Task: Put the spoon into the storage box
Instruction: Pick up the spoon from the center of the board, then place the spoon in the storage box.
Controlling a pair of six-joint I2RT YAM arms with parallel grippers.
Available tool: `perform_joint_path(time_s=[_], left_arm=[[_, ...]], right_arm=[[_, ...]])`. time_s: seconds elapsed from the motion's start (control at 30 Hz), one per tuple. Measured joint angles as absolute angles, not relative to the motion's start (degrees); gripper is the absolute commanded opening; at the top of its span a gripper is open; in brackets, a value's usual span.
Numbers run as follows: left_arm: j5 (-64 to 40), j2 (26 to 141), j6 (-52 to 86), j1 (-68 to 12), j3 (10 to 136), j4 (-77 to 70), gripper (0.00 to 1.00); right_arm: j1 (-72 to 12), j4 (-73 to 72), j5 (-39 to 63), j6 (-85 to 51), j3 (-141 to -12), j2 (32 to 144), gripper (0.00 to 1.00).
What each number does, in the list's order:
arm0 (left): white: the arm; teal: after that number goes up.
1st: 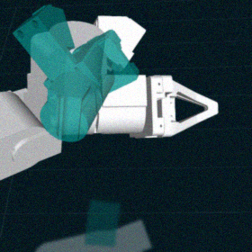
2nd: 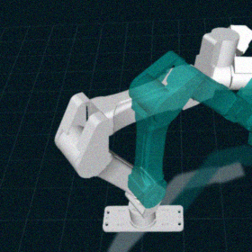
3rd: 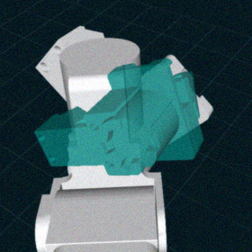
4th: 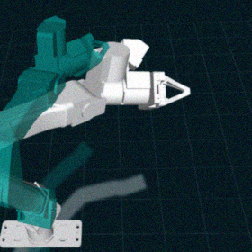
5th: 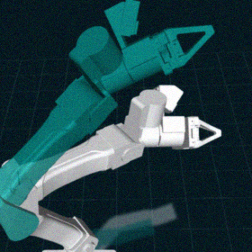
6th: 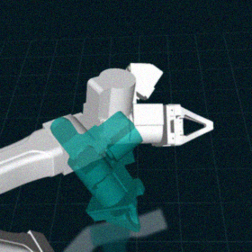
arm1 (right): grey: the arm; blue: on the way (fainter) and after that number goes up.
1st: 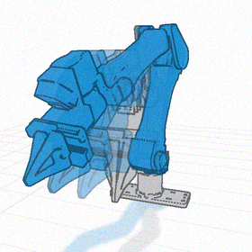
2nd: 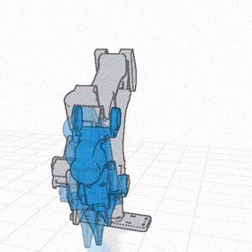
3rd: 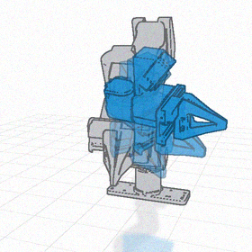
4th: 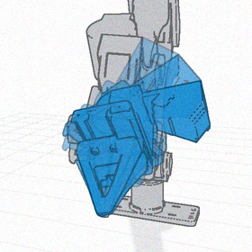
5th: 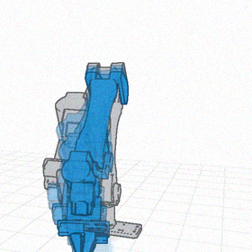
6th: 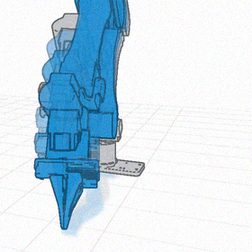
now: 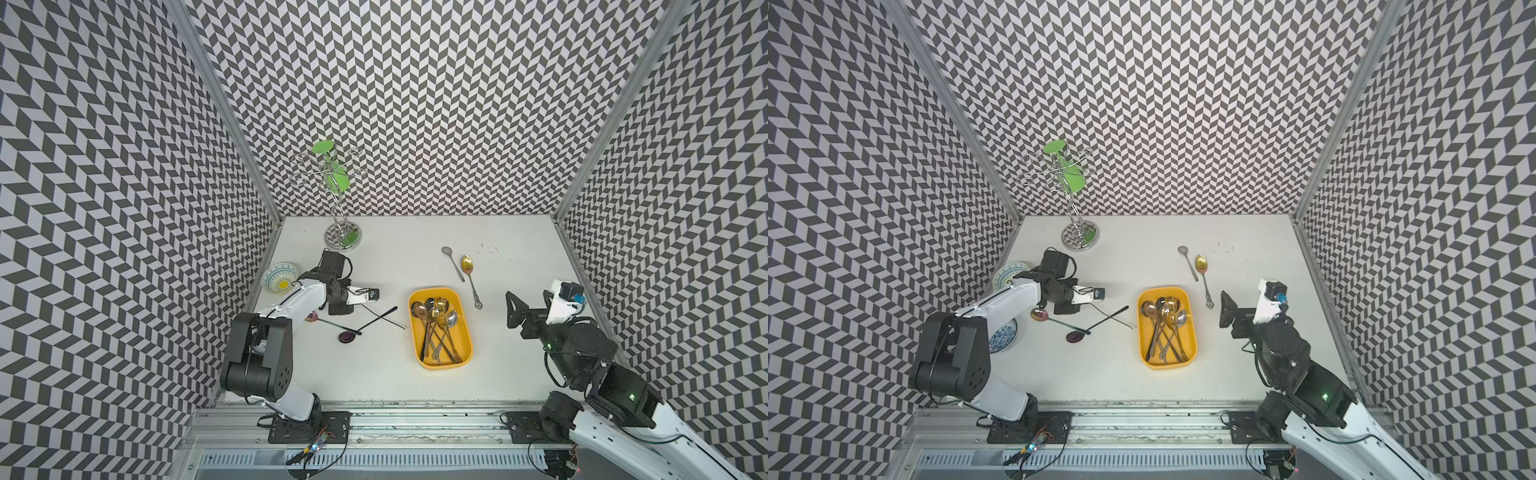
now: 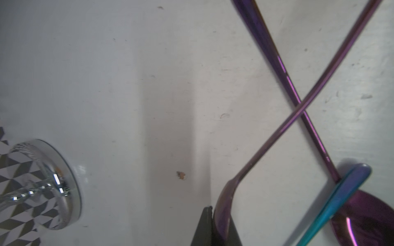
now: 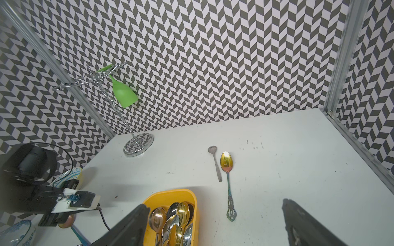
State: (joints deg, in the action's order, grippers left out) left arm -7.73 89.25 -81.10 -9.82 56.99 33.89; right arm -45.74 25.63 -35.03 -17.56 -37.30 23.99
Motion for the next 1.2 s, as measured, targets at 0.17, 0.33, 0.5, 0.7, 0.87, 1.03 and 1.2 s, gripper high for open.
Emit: perform_joint_path(time_s=[0.17,0.33,0.5,0.7,0.87,1.03,1.2], left_arm=[[-6.4,86.0,-87.2,-11.3,63.4,36.1,0.00],[-5.3,83.8,-94.4,-15.4,68.5,37.1,0.00],[-4.5,81.7,-99.7,-21.8,68.8,36.6,0.00],[-3.2,82.2,-103.0,-29.6,69.7,35.2,0.00],[-1.5,86.3,-103.7,-35.8,74.9,34.8,0.00],[0.5,91.1,-103.7,-41.0,78.8,34.7,0.00],[1.9,94.0,-103.6,-43.5,80.1,35.4,0.00]], right_arm=[[-45.7,25.6,-35.0,-17.6,-37.3,24.0,0.99],[-45.7,25.6,-35.0,-17.6,-37.3,24.0,0.99],[-45.7,25.6,-35.0,-17.5,-37.3,24.0,0.99],[-45.7,25.6,-35.0,-17.5,-37.2,23.9,0.99],[-45.7,25.6,-35.0,-17.5,-37.2,23.9,0.99],[-45.7,25.6,-35.0,-17.6,-37.2,23.9,0.99],[-45.7,25.6,-34.9,-17.5,-37.1,23.6,0.99]])
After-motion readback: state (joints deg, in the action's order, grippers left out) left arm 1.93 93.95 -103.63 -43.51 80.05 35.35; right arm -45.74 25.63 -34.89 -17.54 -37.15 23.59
